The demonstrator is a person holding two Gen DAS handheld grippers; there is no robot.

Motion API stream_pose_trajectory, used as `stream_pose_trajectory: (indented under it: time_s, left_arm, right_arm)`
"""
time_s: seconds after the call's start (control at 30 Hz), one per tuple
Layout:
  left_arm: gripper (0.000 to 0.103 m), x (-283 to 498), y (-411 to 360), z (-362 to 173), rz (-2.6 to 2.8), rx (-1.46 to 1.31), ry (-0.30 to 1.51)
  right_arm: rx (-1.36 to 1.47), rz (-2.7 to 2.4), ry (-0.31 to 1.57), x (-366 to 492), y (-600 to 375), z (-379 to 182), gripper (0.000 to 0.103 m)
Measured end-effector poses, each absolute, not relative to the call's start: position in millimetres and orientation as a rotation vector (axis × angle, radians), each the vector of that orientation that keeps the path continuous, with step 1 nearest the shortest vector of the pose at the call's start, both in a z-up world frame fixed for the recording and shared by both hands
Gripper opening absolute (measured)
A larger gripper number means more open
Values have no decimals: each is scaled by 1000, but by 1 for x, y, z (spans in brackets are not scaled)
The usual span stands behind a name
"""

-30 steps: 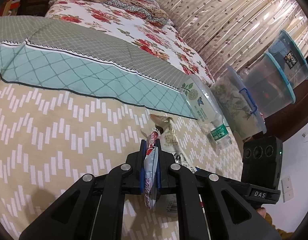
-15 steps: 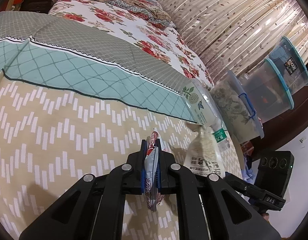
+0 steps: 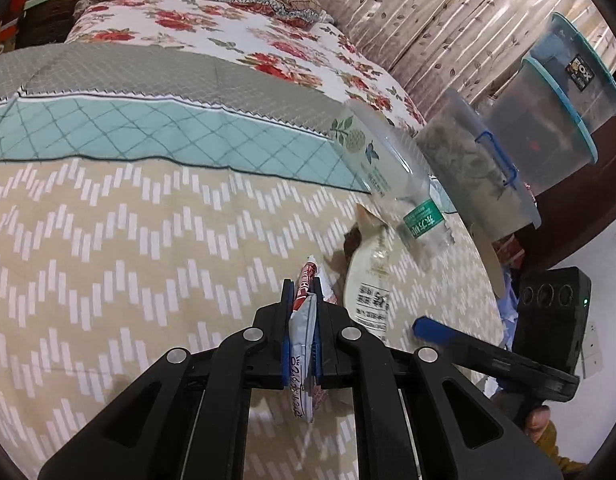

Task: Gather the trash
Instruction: 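Carry the white bag and red-white wrapper to the beige bin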

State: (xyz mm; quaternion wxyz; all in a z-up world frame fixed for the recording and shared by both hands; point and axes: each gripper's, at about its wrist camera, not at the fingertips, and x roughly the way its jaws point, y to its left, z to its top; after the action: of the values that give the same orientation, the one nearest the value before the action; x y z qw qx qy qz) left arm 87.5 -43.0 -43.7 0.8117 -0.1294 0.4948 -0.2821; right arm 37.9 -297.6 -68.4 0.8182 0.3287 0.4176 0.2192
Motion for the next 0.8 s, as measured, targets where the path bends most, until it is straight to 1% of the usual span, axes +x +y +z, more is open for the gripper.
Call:
stream_pose_trajectory:
  time_s: [0.1,0.27,0.43,0.57,0.7,0.77,0.8]
  left_arm:
    - [7,83,-45,-41,-634,-304,1062]
    - [7,78,-64,-28,-734,-336,1065]
    - [7,74,-98,-23,-802,-296,1072]
    - [7,71,-115,-23,-805,-247,1074]
    - [7,74,-108,-24,-777,-247,1069]
    - [7,78,-95,-24,-752,-272,1064]
    - [7,80,-87,-24,-737,-287,1060]
  right_arm:
    - [635,485,897,35,-290,-66,83]
    - [402,518,868,25,-266,-47,83]
    - [254,473,860,14,-261,-43,85]
    - [300,440,872,18,-274,-45,84]
    - [407,448,871,26,-297,-48,84]
    - [473,450,877,30,-308,-53,82]
    - [518,456,883,34,-314,-56,79]
